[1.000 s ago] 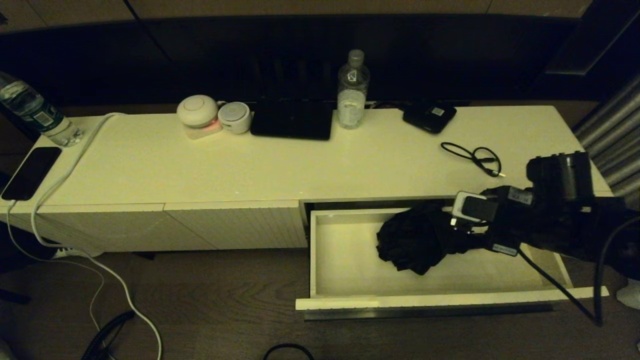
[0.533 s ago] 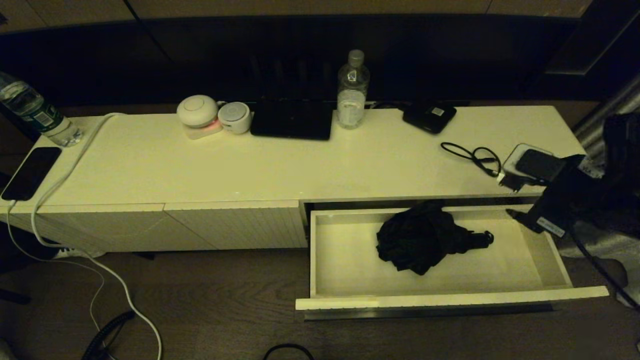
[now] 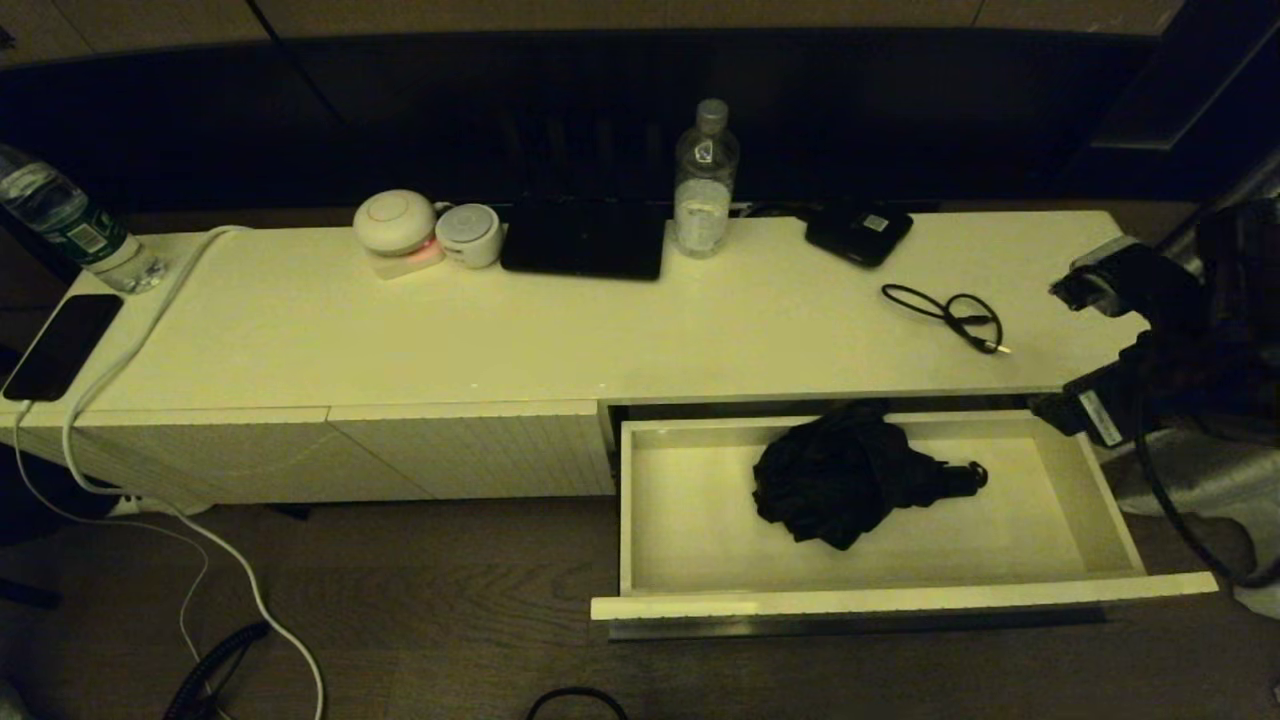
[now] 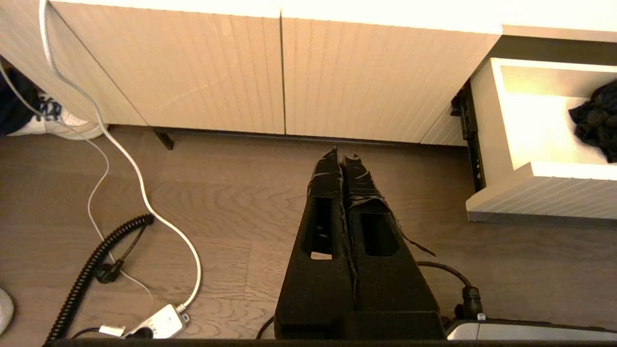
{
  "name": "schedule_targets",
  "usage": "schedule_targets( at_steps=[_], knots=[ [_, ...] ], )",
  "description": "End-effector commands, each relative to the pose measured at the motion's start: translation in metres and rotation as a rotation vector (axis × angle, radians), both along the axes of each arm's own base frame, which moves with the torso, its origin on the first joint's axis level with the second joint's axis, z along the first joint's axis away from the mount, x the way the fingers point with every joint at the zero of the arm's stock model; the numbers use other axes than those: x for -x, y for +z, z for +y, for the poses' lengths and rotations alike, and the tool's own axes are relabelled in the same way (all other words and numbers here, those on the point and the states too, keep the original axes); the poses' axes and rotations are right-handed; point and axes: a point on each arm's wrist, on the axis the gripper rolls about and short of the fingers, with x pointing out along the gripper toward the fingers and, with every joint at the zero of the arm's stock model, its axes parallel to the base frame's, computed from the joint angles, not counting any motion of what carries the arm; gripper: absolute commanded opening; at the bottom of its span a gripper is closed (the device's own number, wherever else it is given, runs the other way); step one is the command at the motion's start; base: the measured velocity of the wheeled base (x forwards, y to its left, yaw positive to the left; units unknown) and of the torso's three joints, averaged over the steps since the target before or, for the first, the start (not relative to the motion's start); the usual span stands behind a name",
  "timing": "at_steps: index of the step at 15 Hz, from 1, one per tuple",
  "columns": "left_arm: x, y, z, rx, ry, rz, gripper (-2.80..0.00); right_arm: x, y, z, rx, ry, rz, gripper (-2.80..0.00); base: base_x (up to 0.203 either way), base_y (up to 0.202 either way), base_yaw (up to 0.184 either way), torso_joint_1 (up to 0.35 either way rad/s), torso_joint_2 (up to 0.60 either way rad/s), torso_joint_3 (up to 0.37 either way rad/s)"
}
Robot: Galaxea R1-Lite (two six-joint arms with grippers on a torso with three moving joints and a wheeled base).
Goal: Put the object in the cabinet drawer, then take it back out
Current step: Put the data cable in the drawer
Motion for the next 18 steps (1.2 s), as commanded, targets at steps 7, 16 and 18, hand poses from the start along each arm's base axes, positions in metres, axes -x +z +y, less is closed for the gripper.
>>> schedule_targets(
  at_steps=[7, 16, 18],
  knots=[
    [0.000, 0.000, 0.000, 0.001, 0.001, -0.002, -2.80, -0.051, -0.014, -0.025, -0.455, -0.044, -0.021, 0.00, 0.000, 0.000, 0.000, 0.000, 0.00, 0.000],
    [0.000, 0.000, 0.000, 0.001, 0.001, -0.002, -2.80, -0.074, -0.029, -0.037, -0.535, 0.156, -0.050, 0.00, 0.000, 0.000, 0.000, 0.000, 0.00, 0.000],
    [0.000, 0.000, 0.000, 0.001, 0.001, -0.002, -2.80, -0.085, -0.033, -0.048, -0.520, 0.144, -0.106, 0.00, 0.000, 0.000, 0.000, 0.000, 0.00, 0.000]
  ],
)
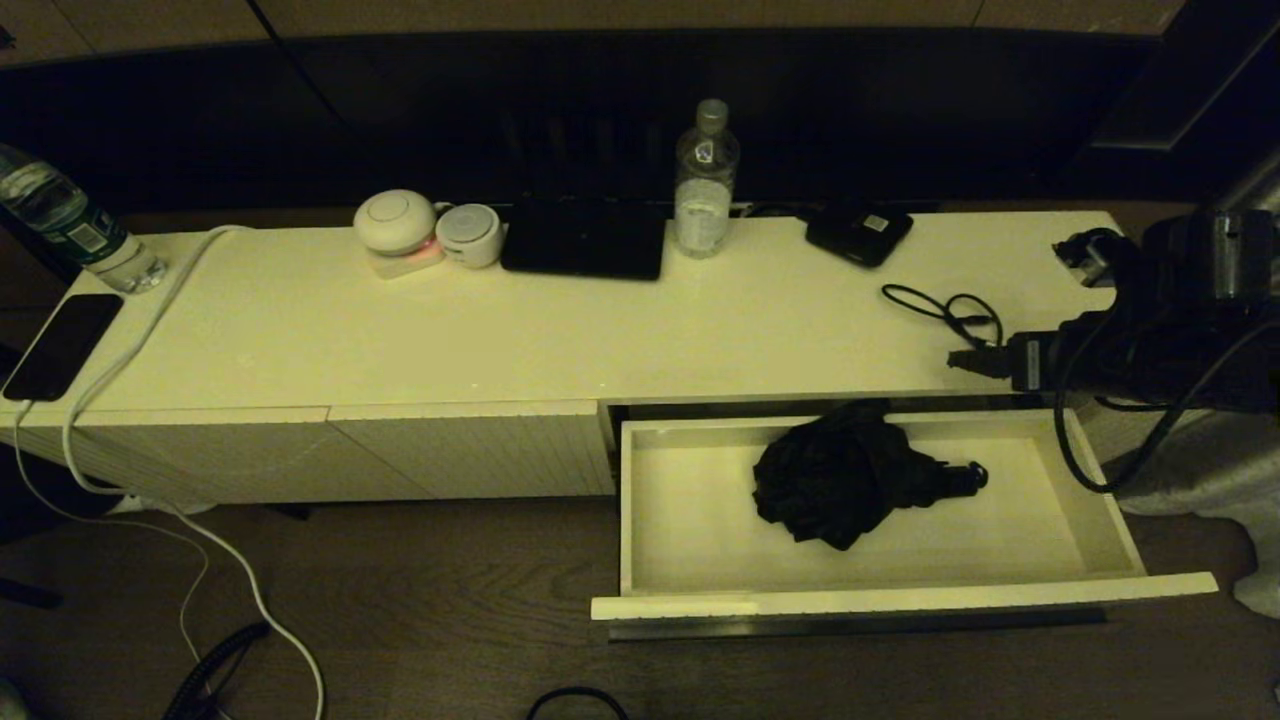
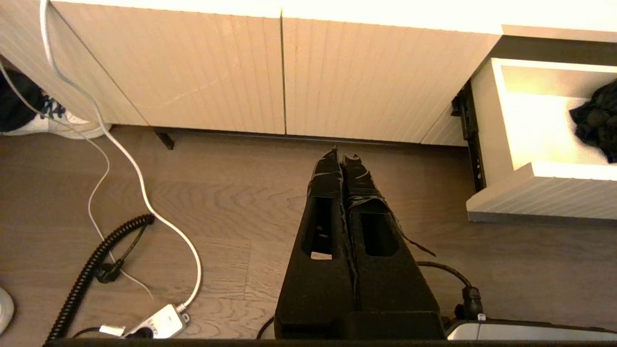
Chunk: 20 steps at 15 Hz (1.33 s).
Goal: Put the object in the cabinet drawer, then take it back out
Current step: Put the data cable in the drawer
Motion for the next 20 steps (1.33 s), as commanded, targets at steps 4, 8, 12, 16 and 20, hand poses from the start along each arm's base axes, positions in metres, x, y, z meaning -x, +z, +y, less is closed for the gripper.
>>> schedule_targets(
  at_steps=[4, 8, 12, 16, 20],
  knots=[
    [0.000, 0.000, 0.000, 0.001, 0.001, -0.002, -2.80, -0.024, -0.018, -0.017, 0.044, -0.026, -0.012, 0.00, 0.000, 0.000, 0.000, 0.000, 0.00, 0.000],
    [0.000, 0.000, 0.000, 0.001, 0.001, -0.002, -2.80, -0.036, -0.024, -0.018, 0.046, -0.025, -0.041, 0.00, 0.000, 0.000, 0.000, 0.000, 0.00, 0.000],
    [0.000, 0.000, 0.000, 0.001, 0.001, -0.002, -2.80, -0.046, -0.026, -0.020, 0.050, -0.026, -0.095, 0.00, 0.000, 0.000, 0.000, 0.000, 0.00, 0.000],
    [0.000, 0.000, 0.000, 0.001, 0.001, -0.002, -2.80, -0.058, -0.028, -0.020, 0.053, -0.016, -0.173, 0.00, 0.000, 0.000, 0.000, 0.000, 0.00, 0.000],
    [0.000, 0.000, 0.000, 0.001, 0.001, -0.002, -2.80, -0.067, -0.039, -0.021, 0.052, -0.008, -0.179, 0.00, 0.000, 0.000, 0.000, 0.000, 0.00, 0.000]
  ],
)
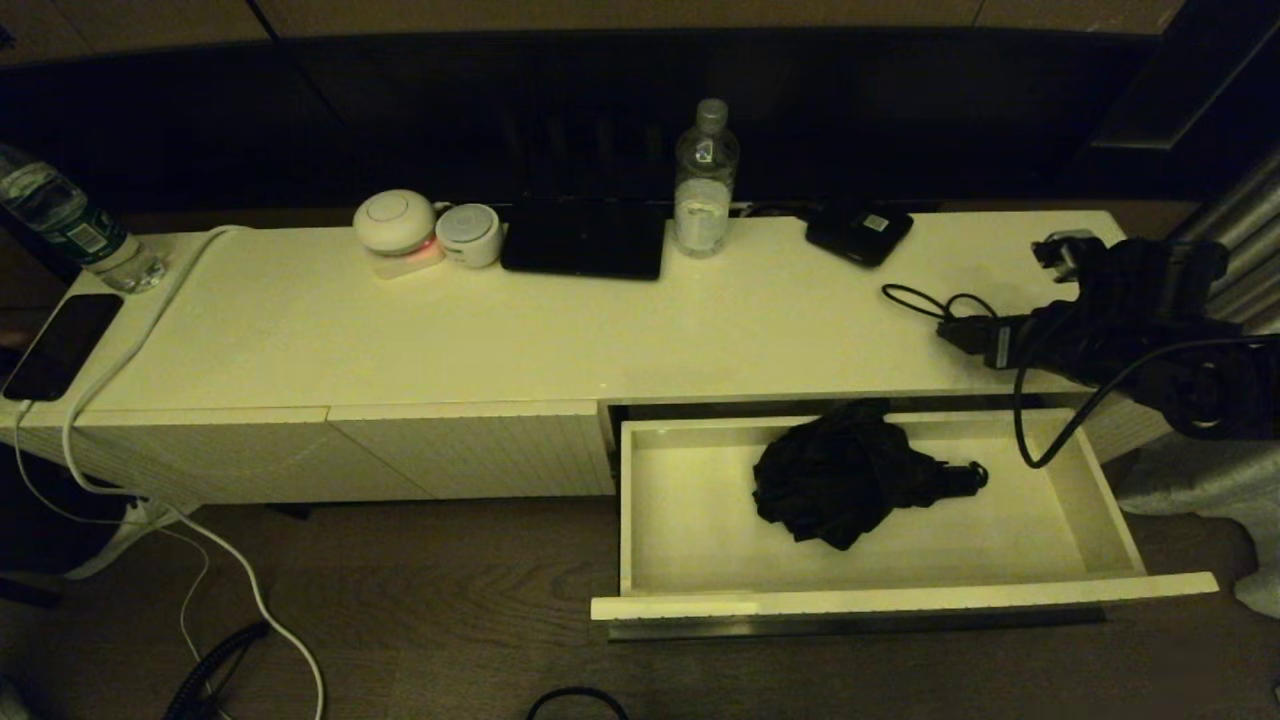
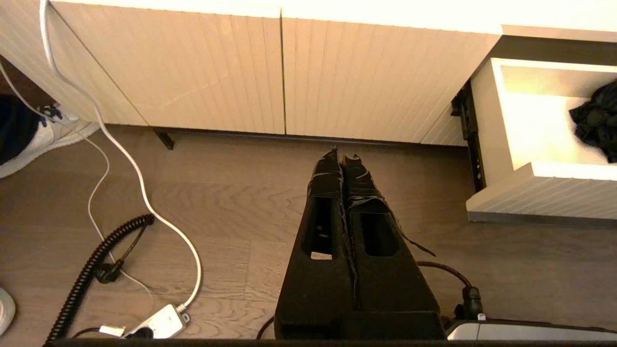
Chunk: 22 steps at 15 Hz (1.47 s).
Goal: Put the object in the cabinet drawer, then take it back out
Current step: Put the data cable in the drawer
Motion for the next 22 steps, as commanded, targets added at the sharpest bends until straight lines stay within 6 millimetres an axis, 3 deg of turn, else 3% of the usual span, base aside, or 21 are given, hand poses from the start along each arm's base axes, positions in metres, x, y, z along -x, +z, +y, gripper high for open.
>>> schedule_targets(
  at_steps=[1, 7, 12, 13, 22],
  knots=[
    [0.000, 0.000, 0.000, 0.001, 0.001, -0.002, -2.80, -0.007, -0.010, -0.001, -0.001, 0.006, 0.015, 0.00, 0.000, 0.000, 0.000, 0.000, 0.00, 0.000],
    [0.000, 0.000, 0.000, 0.001, 0.001, -0.002, -2.80, -0.020, -0.008, -0.003, 0.000, 0.019, -0.036, 0.00, 0.000, 0.000, 0.000, 0.000, 0.00, 0.000],
    [0.000, 0.000, 0.000, 0.001, 0.001, -0.002, -2.80, -0.019, -0.010, -0.002, 0.029, 0.035, -0.031, 0.00, 0.000, 0.000, 0.000, 0.000, 0.00, 0.000],
    [0.000, 0.000, 0.000, 0.001, 0.001, -0.002, -2.80, -0.019, -0.009, -0.002, 0.030, 0.032, -0.032, -2.80, 0.000, 0.000, 0.000, 0.000, 0.00, 0.000],
    [0.000, 0.000, 0.000, 0.001, 0.001, -0.002, -2.80, -0.015, -0.005, 0.001, 0.040, 0.043, -0.031, -2.80, 0.000, 0.000, 0.000, 0.000, 0.00, 0.000]
  ],
)
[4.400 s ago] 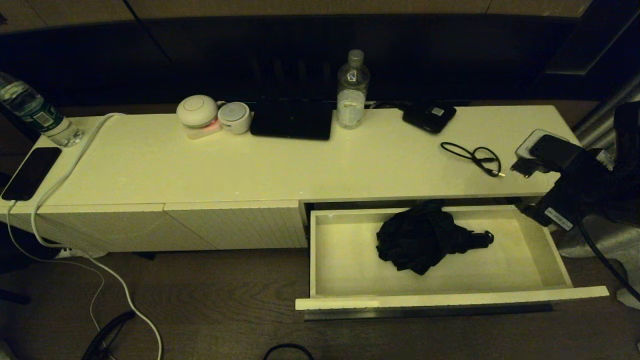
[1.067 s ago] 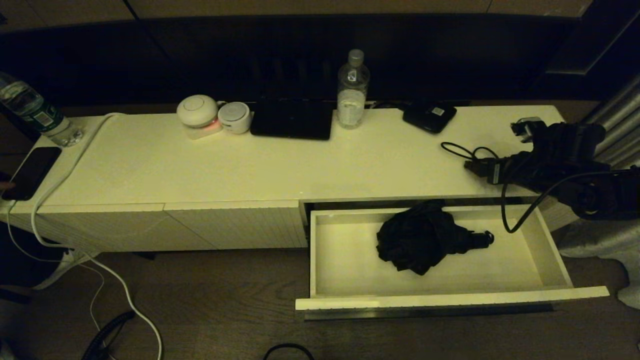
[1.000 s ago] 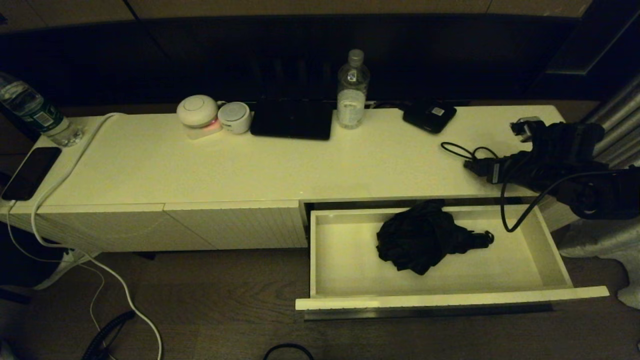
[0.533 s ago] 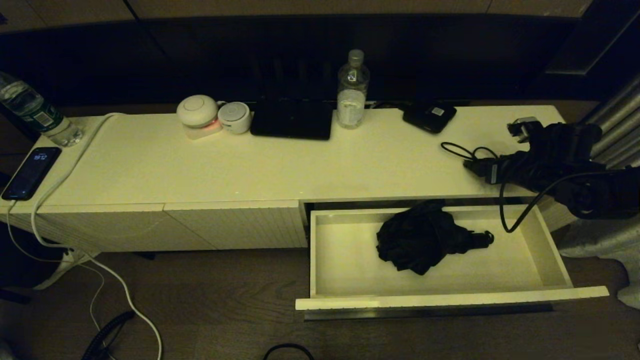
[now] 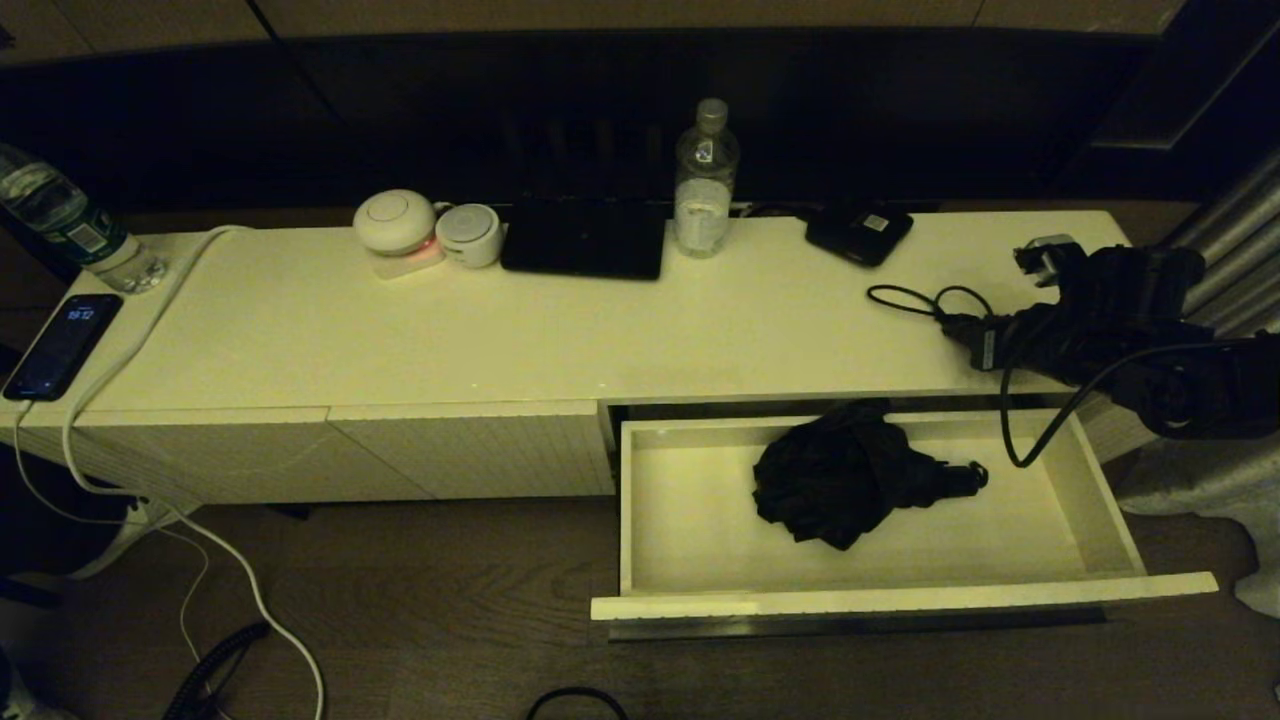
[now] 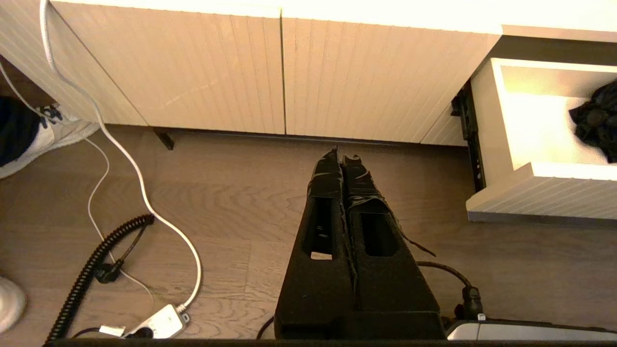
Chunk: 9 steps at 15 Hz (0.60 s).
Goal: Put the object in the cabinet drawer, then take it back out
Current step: Put the data cable in the drawer
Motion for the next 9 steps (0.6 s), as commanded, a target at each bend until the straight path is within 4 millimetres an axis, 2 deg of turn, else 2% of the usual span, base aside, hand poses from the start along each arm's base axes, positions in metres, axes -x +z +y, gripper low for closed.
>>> schedule_targets(
  at_steps=[1, 6, 9],
  knots=[
    [0.000, 0.000, 0.000, 0.001, 0.000, -0.002, -2.80, 0.002, 0.005, 0.002, 0.008, 0.007, -0.014, -2.80, 0.000, 0.000, 0.000, 0.000, 0.00, 0.000],
    [0.000, 0.000, 0.000, 0.001, 0.001, -0.002, -2.80, 0.033, 0.029, 0.011, 0.039, 0.030, -0.018, -2.80, 0.000, 0.000, 0.000, 0.000, 0.00, 0.000],
    [0.000, 0.000, 0.000, 0.001, 0.001, -0.002, -2.80, 0.070, 0.049, 0.016, 0.048, 0.043, -0.016, -2.80, 0.000, 0.000, 0.000, 0.000, 0.00, 0.000]
  ],
)
